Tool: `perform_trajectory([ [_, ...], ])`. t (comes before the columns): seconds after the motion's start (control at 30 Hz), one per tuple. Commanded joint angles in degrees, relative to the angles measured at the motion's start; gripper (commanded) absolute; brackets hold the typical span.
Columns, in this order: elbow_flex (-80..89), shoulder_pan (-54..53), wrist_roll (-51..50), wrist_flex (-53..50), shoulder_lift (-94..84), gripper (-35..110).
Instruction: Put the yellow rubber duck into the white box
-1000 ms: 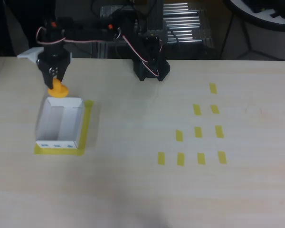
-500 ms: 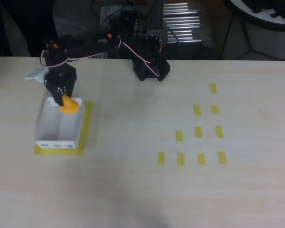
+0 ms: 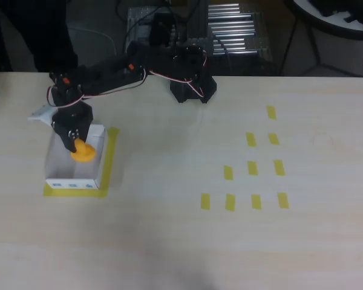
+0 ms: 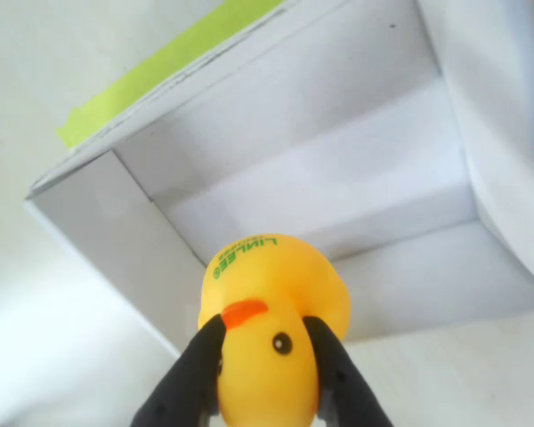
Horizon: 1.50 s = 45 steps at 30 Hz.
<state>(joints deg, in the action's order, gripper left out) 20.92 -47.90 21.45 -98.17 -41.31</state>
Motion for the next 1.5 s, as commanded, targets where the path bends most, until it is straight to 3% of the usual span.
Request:
perform_trajectory([
  [0.0, -11.1, -1.6, 0.4, -0.6, 0.7, 0],
  [0.17, -14.2, -1.8, -0.8, -0.6, 3.0, 0],
  [0.3, -14.3, -2.0, -1.1, -0.6, 3.5, 39],
  [0.37, -14.7, -2.0, -0.8, -0.6, 3.9, 44],
  [0.9, -14.6, -0.4, -1.3, -0.7, 2.8, 48],
  [1.47, 19.7, 22.1, -11.9, -0.7, -26.9, 48],
])
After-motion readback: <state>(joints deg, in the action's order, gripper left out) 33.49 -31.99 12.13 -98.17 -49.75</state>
